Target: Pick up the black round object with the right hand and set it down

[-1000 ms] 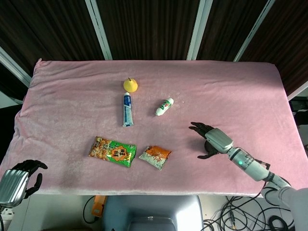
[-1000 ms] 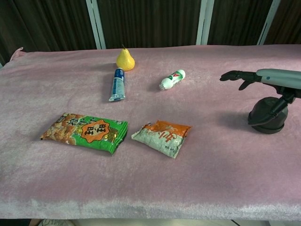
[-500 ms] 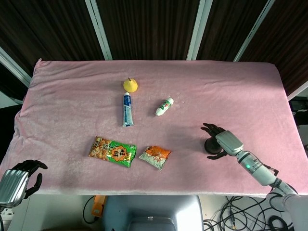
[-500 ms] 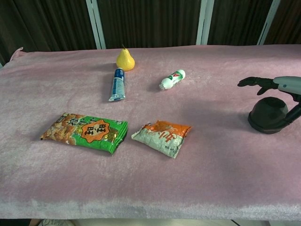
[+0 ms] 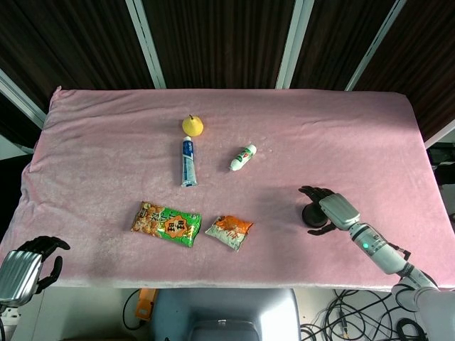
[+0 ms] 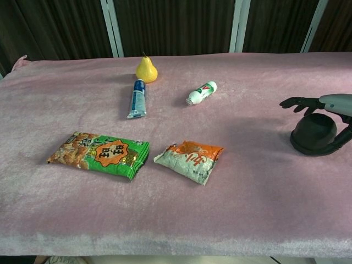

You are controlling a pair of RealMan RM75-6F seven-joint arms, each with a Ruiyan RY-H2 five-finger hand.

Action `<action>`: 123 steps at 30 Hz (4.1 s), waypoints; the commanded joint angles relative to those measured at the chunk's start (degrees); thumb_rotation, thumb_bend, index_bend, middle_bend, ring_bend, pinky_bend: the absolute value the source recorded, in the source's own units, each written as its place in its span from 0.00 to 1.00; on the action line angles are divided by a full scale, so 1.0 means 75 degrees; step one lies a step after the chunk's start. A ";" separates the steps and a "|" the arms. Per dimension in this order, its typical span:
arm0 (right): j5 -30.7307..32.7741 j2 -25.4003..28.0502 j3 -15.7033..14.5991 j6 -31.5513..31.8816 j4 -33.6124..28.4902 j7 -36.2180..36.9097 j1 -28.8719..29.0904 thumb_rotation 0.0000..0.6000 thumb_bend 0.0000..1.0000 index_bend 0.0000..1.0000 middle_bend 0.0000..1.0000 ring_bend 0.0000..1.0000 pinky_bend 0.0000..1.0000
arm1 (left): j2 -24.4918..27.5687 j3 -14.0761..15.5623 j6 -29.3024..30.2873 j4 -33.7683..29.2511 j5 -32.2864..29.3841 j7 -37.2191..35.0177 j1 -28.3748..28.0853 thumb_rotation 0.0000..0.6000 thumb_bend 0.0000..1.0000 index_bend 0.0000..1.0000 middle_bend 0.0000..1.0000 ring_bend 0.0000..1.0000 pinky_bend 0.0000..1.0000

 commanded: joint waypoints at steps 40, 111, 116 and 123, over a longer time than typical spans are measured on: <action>0.0547 -0.0638 0.1390 0.2537 -0.0057 0.1279 -0.0601 1.00 0.21 0.79 0.62 0.68 0.87 | 0.0008 -0.0011 -0.0003 -0.0006 0.0000 -0.0005 0.0012 1.00 0.57 0.46 0.44 0.35 0.49; 0.0147 -0.0454 0.0933 0.0092 0.0445 -0.2540 -0.0024 1.00 0.22 0.73 0.61 0.56 0.74 | 0.0037 0.0015 -0.0150 -0.0090 -0.0030 0.0066 -0.0038 1.00 0.57 0.45 0.44 0.35 0.49; 0.0128 -0.0543 0.0740 -0.0421 0.0560 -0.2289 0.0057 1.00 0.22 0.68 0.45 0.34 0.52 | 0.0041 0.0011 -0.0156 -0.0083 -0.0047 0.0050 -0.0039 1.00 0.57 0.45 0.44 0.35 0.49; 0.0098 -0.0511 0.0616 -0.0435 0.0581 -0.1786 0.0050 1.00 0.22 0.57 0.27 0.16 0.24 | 0.0038 0.0013 -0.0143 -0.0085 -0.0042 0.0044 -0.0032 1.00 0.57 0.45 0.44 0.35 0.49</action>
